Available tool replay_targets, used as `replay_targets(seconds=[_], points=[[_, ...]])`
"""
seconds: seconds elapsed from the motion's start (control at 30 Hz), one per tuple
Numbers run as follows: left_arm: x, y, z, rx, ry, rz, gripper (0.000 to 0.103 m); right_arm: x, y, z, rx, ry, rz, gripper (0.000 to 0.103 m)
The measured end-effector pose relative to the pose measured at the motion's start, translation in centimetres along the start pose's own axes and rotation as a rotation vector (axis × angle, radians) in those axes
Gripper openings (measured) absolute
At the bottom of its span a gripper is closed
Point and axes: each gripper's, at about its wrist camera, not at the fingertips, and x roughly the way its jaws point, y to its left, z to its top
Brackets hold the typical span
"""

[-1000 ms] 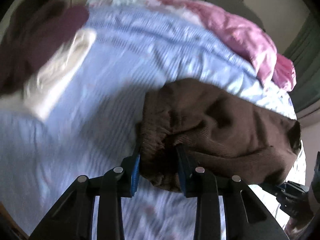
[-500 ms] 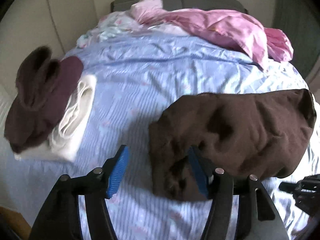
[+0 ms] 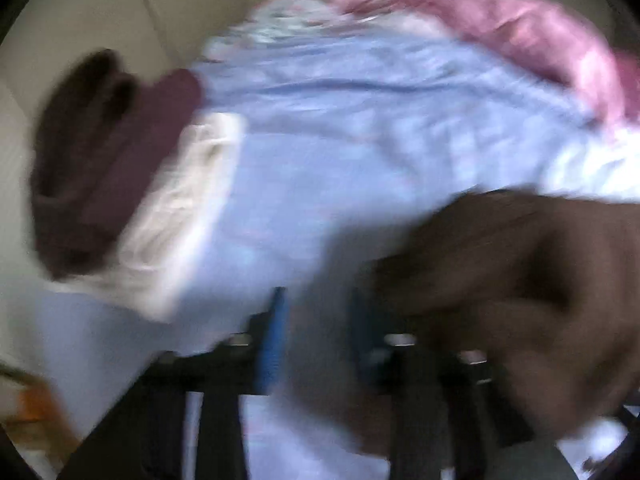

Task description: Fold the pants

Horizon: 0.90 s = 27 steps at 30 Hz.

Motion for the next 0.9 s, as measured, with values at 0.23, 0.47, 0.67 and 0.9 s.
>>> replay_targets(seconds=[0.23,0.47,0.67,0.9], points=[[-2.8,3.1,-2.7,-0.014,-0.02,-0.008,0.053,0.7,0.2,-0.6,-0.004,0.041,-0.09,0.05],[-11.1,0.8,-3.1,0.096,-0.161,-0.114,0.071,-5.5,-0.7,-2.3,-0.037,-0.079,-0.149,0.063],[-16.0,-4.4,-2.7,0.163,-0.215,-0.288,0.076,-13.2,-5.2,-2.3,0.021,-0.307,-0.208,0.085],[-18.0,-12.8,-2.5,0.21,-0.179,-0.444,0.076,-15.8,-14.3,-0.5,0.197,-0.419,-0.148,0.09]])
